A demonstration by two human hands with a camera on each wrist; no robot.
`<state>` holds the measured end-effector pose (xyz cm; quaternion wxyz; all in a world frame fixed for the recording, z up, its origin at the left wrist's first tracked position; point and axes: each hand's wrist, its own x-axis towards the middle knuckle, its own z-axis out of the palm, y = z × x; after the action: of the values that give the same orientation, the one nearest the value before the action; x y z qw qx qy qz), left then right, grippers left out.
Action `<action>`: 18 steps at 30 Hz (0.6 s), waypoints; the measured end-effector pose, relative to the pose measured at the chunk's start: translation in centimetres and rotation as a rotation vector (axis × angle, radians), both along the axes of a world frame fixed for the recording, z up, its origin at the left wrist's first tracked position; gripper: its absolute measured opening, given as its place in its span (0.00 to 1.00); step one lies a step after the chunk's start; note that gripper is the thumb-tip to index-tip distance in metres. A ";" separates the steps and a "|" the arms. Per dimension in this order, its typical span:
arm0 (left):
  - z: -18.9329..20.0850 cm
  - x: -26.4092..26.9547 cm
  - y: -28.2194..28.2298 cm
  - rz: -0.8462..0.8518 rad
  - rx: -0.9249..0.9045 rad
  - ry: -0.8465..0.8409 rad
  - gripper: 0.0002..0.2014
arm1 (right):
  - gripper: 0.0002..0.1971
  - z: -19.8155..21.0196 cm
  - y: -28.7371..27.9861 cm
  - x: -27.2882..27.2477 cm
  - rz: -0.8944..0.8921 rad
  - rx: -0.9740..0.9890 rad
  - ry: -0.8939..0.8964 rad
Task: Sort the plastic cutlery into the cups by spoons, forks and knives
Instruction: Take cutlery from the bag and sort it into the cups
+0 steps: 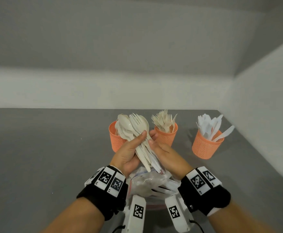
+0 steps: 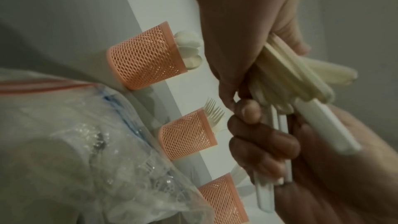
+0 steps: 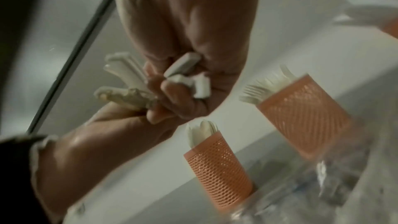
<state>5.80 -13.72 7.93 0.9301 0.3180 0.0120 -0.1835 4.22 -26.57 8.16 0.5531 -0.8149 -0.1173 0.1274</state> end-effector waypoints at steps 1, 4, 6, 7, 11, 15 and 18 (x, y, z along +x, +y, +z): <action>0.0 0.0 -0.1 0.006 0.012 0.001 0.09 | 0.24 0.3 0.0 -0.2 0.004 0.078 0.078; -0.2 0.4 -0.2 0.032 0.085 0.018 0.06 | 0.20 0.4 0.4 -0.4 -0.029 0.083 0.084; -0.2 0.6 -0.2 0.050 0.108 0.023 0.04 | 0.16 0.0 0.4 -0.2 -0.136 -0.072 -0.107; 0.0 0.7 -0.3 0.059 0.105 0.024 0.05 | 0.14 -0.4 0.3 0.0 -0.188 -0.112 -0.232; 0.5 0.6 -0.3 0.095 0.094 0.000 0.07 | 0.11 -1.3 -0.3 0.5 -0.239 -0.191 -0.640; 0.3 0.6 -0.5 0.107 0.079 -0.016 0.08 | 0.18 -1.0 -0.4 0.6 -0.221 -0.369 -0.734; 0.2 0.6 -0.6 0.093 0.044 -0.022 0.07 | 0.20 -0.4 -0.4 0.8 -0.178 -0.415 -0.668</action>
<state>6.38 -14.30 8.09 0.9304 0.3396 0.0207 -0.1361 5.01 -26.94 7.74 0.3173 -0.9127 -0.1913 -0.1722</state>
